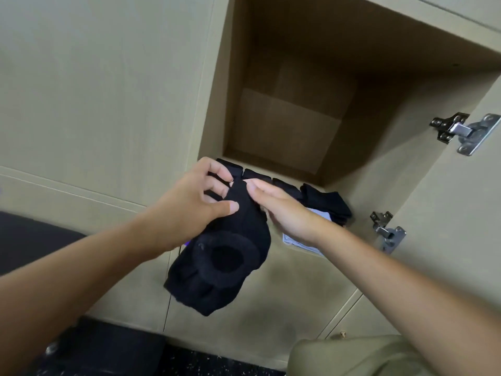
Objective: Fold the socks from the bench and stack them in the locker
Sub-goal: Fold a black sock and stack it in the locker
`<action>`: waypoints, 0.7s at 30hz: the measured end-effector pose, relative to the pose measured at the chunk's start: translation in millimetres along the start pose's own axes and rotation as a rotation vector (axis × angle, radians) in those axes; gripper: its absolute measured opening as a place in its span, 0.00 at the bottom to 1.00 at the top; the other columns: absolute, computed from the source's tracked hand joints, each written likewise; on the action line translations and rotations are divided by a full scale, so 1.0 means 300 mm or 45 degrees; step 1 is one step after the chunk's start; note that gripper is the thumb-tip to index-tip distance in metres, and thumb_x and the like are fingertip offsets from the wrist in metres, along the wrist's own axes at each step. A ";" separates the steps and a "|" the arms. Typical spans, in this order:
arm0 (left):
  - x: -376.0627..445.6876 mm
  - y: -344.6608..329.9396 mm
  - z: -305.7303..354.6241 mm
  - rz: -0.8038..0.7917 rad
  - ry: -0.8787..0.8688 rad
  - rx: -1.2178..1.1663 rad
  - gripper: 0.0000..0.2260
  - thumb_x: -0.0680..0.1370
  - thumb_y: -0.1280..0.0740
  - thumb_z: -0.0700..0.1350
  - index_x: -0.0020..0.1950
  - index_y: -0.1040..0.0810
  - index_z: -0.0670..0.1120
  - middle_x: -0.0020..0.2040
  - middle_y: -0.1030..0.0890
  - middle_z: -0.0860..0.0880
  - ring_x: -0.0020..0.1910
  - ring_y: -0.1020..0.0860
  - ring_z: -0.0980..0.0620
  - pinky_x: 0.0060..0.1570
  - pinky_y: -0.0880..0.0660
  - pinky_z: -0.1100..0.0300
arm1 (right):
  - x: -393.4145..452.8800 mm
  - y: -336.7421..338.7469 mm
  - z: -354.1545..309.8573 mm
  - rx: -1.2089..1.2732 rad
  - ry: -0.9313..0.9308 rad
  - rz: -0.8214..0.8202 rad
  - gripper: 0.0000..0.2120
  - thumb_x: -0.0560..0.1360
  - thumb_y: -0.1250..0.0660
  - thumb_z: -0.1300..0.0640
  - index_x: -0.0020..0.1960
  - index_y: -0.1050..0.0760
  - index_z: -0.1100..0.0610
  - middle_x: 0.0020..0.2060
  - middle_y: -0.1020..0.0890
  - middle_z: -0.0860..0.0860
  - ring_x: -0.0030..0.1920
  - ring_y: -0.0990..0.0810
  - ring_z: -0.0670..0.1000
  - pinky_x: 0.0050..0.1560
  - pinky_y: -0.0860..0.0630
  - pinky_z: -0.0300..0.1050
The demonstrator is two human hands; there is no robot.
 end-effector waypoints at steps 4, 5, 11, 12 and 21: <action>-0.026 0.054 0.005 -0.007 0.031 -0.005 0.13 0.79 0.28 0.38 0.58 0.28 0.48 0.44 0.19 0.50 0.41 0.17 0.53 0.37 0.22 0.67 | -0.022 -0.062 -0.024 0.130 0.001 -0.176 0.22 0.85 0.43 0.47 0.70 0.28 0.61 0.66 0.20 0.58 0.67 0.23 0.53 0.73 0.31 0.55; -0.033 0.067 -0.002 0.002 0.040 0.008 0.13 0.79 0.28 0.39 0.58 0.28 0.49 0.43 0.19 0.52 0.39 0.18 0.55 0.37 0.23 0.68 | -0.025 -0.066 -0.032 0.067 0.027 -0.182 0.21 0.84 0.40 0.49 0.68 0.27 0.64 0.63 0.19 0.60 0.63 0.21 0.54 0.71 0.29 0.54; -0.077 0.135 -0.063 0.013 0.173 0.083 0.15 0.76 0.23 0.48 0.58 0.24 0.49 0.51 0.15 0.46 0.47 0.16 0.52 0.49 0.20 0.55 | -0.023 -0.083 -0.050 -0.017 0.141 -0.036 0.14 0.82 0.34 0.57 0.63 0.24 0.65 0.57 0.16 0.59 0.54 0.16 0.55 0.56 0.20 0.44; -0.085 0.146 -0.073 -0.018 0.206 0.093 0.18 0.73 0.23 0.51 0.58 0.23 0.48 0.52 0.14 0.45 0.49 0.15 0.50 0.53 0.20 0.51 | -0.024 -0.085 -0.056 -0.024 0.158 -0.013 0.12 0.82 0.35 0.58 0.62 0.23 0.63 0.58 0.16 0.58 0.55 0.16 0.54 0.53 0.20 0.42; -0.179 0.157 -0.220 -0.486 0.464 0.294 0.12 0.76 0.23 0.48 0.58 0.16 0.48 0.54 0.13 0.49 0.57 0.16 0.49 0.60 0.22 0.52 | -0.049 -0.069 -0.083 0.153 0.137 0.096 0.13 0.83 0.37 0.57 0.66 0.24 0.60 0.59 0.16 0.56 0.63 0.19 0.58 0.68 0.25 0.56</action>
Point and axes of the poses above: each hand's wrist, its own x-axis towards the middle knuckle, its own y-axis out of the back of the hand, z = x × y, the point moved 2 cm from there along x, towards the middle knuckle
